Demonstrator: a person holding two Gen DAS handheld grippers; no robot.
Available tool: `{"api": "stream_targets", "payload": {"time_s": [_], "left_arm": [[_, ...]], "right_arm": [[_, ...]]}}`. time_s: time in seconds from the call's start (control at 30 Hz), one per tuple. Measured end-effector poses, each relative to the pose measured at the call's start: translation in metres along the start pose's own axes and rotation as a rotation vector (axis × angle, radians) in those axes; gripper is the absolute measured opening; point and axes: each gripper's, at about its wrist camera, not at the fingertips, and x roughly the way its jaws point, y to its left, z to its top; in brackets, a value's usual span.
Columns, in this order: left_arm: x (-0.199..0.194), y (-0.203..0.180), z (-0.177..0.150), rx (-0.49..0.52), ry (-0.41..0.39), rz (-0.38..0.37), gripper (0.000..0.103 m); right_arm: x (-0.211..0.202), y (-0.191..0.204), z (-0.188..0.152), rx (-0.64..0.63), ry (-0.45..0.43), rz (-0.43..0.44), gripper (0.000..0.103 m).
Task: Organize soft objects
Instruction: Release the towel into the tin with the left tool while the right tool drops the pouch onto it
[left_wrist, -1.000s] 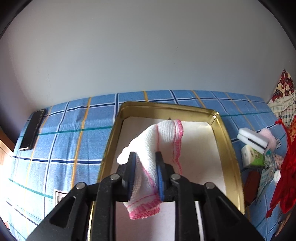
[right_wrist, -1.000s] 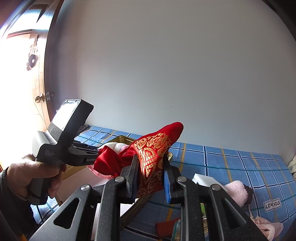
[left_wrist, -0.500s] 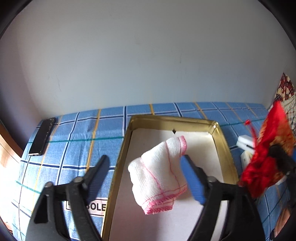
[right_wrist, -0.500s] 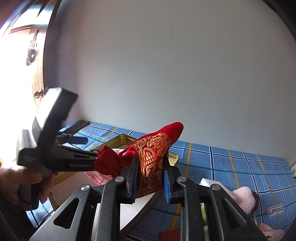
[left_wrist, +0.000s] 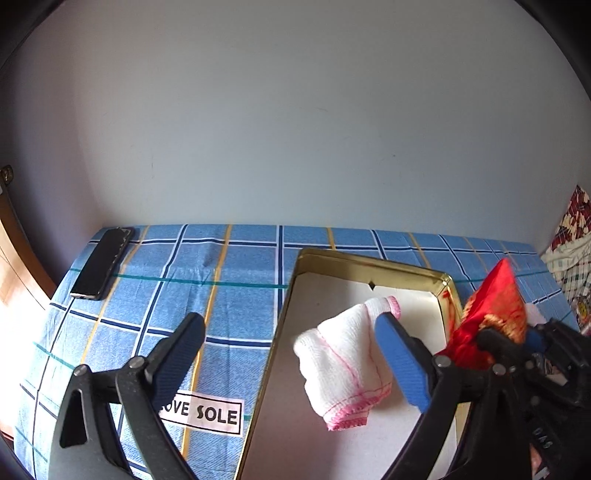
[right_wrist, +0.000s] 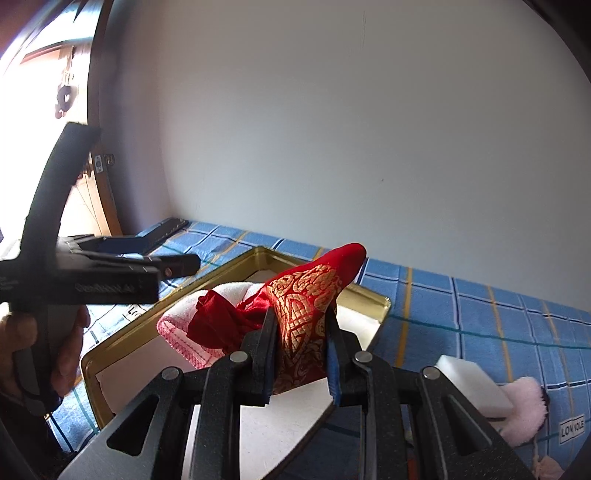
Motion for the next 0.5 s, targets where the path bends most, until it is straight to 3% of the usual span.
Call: {"api": "stream_targets", "payload": {"time_s": [0.23, 0.37, 0.5], "left_arm": [[-0.003, 0.0, 0.001, -0.007, -0.011, -0.009, 0.095], [-0.005, 0.002, 0.001, -0.021, -0.016, -0.017, 0.097], [-0.007, 0.0, 0.002, -0.026, -0.023, -0.032, 0.097]], "right_arm": [[0.021, 0.007, -0.008, -0.012, 0.059, 0.002, 0.027], [0.03, 0.004, -0.011, -0.012, 0.081, 0.003, 0.05], [0.027, 0.001, -0.012, -0.003, 0.076, 0.009, 0.052]]}}
